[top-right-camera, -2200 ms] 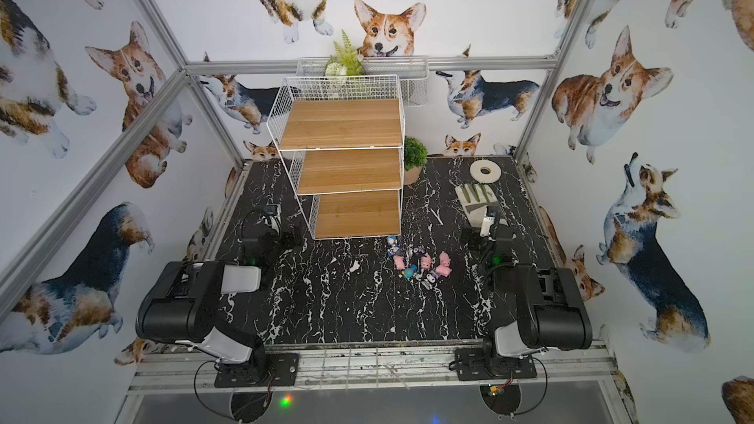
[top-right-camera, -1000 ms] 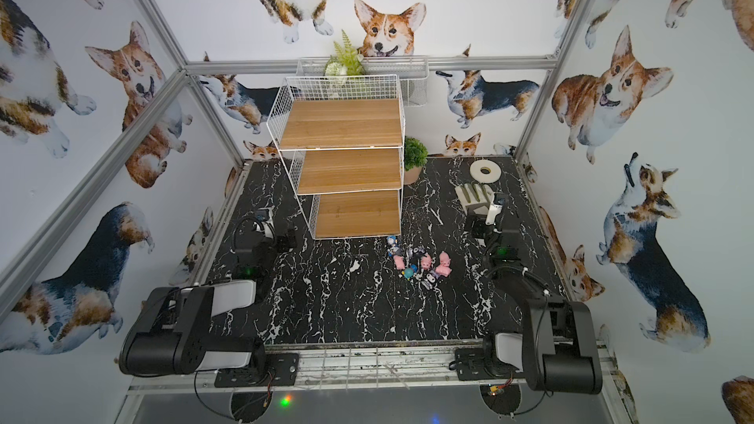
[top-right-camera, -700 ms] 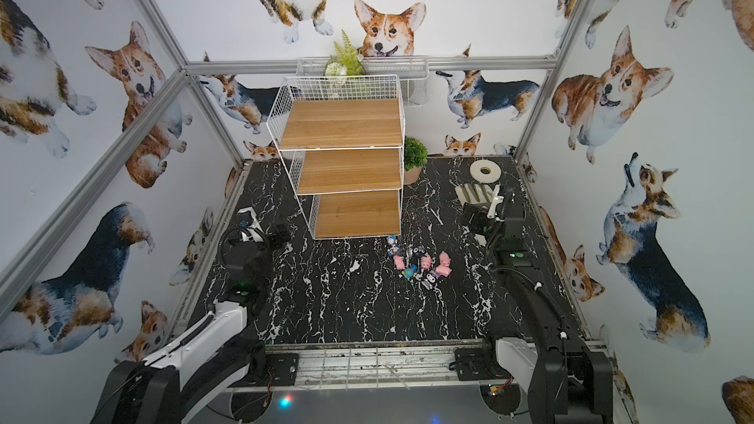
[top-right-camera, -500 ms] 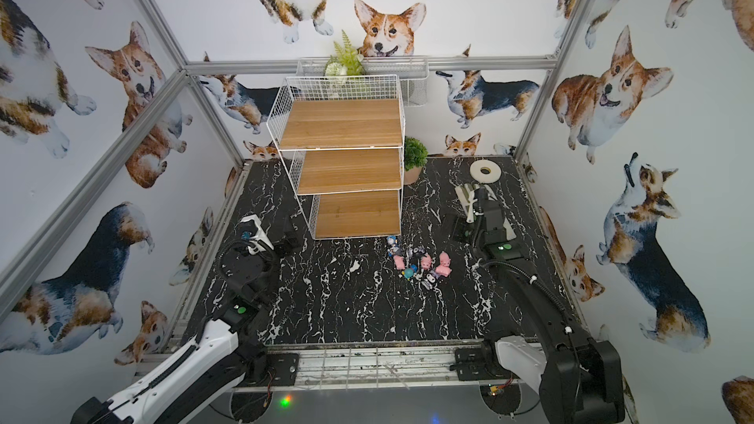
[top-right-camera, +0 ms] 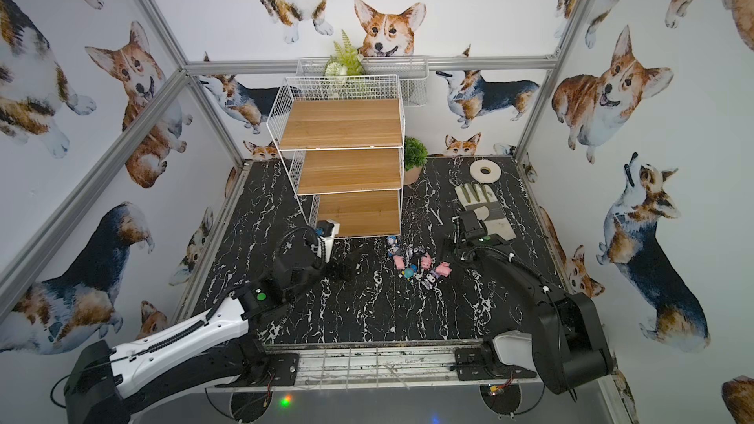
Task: Organize plastic toys on shelves
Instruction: Pick up the plastic toy at the center of the board.
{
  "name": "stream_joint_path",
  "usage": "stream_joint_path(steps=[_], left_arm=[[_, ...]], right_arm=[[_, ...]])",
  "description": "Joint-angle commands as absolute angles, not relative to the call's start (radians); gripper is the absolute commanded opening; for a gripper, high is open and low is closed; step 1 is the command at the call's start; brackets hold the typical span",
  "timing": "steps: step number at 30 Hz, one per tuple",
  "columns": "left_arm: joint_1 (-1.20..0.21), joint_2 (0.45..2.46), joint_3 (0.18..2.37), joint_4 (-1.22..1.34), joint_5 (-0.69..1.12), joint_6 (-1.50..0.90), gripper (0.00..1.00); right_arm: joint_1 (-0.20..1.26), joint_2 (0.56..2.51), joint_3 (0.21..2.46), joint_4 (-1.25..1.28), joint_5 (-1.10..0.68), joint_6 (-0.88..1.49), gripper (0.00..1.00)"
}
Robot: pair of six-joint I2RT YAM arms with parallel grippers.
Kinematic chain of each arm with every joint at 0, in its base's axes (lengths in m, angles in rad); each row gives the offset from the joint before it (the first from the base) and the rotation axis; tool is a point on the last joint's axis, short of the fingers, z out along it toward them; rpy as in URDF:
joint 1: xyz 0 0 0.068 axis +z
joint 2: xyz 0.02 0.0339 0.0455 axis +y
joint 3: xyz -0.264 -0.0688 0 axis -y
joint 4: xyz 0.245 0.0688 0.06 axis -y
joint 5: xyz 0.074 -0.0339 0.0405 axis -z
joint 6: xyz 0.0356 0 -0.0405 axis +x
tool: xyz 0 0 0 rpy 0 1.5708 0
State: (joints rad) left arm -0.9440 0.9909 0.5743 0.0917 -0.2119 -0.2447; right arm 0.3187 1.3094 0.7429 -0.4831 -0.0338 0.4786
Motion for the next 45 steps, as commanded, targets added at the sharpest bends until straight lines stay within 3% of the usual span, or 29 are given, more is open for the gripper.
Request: stream_joint_path(steps=[1, 4, 9, 19, 32, 45], left_arm=[[-1.002, 1.067, 0.606, 0.108, -0.117, -0.210, 1.00], [-1.011, 1.114, 0.608, 0.145, -0.104, -0.218, 1.00], [-1.011, 1.156, 0.609, 0.167, -0.104, -0.219, 1.00], [-1.011, 1.155, 0.551, 0.257, -0.094, -0.190, 1.00], [-1.011, 1.140, 0.531, 0.259, -0.118, -0.176, 1.00], [-1.009, 1.124, 0.523, 0.259, -0.147, -0.179, 1.00]], right_arm=[[0.319, 1.375, 0.780, -0.506, -0.037, 0.473, 0.70], [0.319, 1.441, 0.805, -0.505, -0.052, 0.480, 0.59], [0.319, 1.509, 0.821, -0.511, -0.038, 0.488, 0.51], [0.328, 1.526, 0.833, -0.484, -0.062, 0.518, 0.42], [0.383, 1.495, 0.781, -0.440, 0.022, 0.564, 0.52], [0.485, 1.398, 0.640, -0.247, 0.256, 0.597, 0.47]])
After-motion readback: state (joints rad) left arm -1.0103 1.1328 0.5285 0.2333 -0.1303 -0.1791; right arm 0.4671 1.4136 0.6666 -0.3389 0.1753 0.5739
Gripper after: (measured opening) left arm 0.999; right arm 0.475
